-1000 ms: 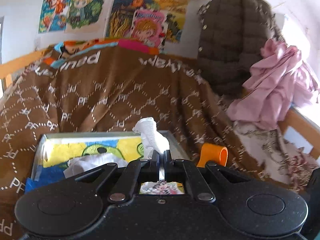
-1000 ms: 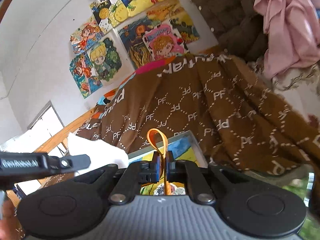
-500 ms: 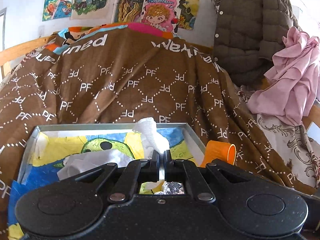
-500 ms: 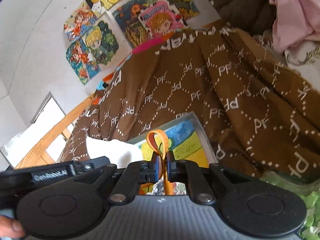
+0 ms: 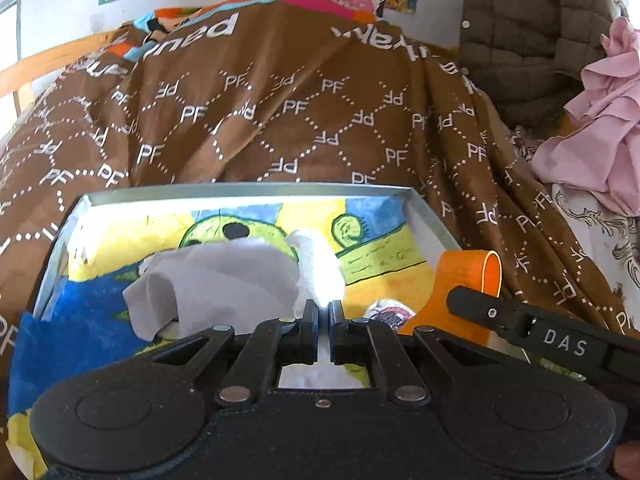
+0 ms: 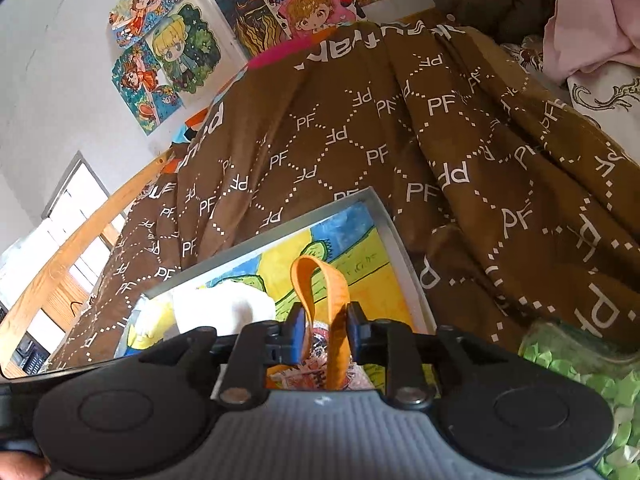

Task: Organize soft objects

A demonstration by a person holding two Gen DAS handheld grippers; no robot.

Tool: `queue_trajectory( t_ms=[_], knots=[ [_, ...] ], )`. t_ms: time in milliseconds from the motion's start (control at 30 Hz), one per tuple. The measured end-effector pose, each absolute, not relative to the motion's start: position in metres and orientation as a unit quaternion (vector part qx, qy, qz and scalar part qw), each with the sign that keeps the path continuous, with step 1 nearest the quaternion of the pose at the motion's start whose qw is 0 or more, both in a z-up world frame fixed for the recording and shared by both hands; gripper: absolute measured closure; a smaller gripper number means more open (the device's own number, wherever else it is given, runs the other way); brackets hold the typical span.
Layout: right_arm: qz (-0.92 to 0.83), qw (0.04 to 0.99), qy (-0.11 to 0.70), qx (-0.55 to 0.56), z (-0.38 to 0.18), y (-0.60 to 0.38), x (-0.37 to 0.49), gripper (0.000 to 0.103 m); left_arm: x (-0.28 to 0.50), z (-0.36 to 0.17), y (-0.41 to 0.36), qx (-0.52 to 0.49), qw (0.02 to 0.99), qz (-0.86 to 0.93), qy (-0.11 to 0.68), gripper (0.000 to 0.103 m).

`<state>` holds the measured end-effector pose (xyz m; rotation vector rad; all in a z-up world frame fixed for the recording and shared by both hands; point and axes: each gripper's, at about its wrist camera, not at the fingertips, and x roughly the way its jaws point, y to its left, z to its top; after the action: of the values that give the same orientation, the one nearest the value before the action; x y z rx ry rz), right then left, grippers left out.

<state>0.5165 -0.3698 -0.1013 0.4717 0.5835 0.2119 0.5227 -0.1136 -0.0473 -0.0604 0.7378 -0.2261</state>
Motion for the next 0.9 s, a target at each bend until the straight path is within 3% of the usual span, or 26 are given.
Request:
queue_trajectory(
  t_ms=[100,200,400,567,767,900],
  knots=[
    [0.102,0.925,0.286,0.228,-0.100,-0.370,0.517,0.070,0.522,-0.048,-0.111,-0.030,0.926,-0.103,0.362,0.093],
    [0.102,0.926,0.285,0.227,-0.098,-0.372,0.516,0.057,0.522,-0.048,-0.108,-0.032,0.927,-0.091,0.363,0.085],
    [0.114,0.928,0.279,0.218,-0.086,-0.372,0.509,0.038,0.517,-0.043,-0.097,-0.054,0.930,-0.067,0.358,0.060],
    [0.121,0.934,0.264,0.210,-0.069,-0.374,0.494,0.016,0.505,-0.029,-0.086,-0.070,0.937,-0.048,0.339,0.032],
    [0.123,0.946,0.231,0.190,-0.037,-0.376,0.459,0.001,0.478,-0.002,-0.075,-0.075,0.950,-0.025,0.303,0.012],
    [0.119,0.956,0.209,0.165,-0.016,-0.375,0.424,0.000,0.453,0.018,-0.067,-0.074,0.956,-0.017,0.283,0.004]
  ],
)
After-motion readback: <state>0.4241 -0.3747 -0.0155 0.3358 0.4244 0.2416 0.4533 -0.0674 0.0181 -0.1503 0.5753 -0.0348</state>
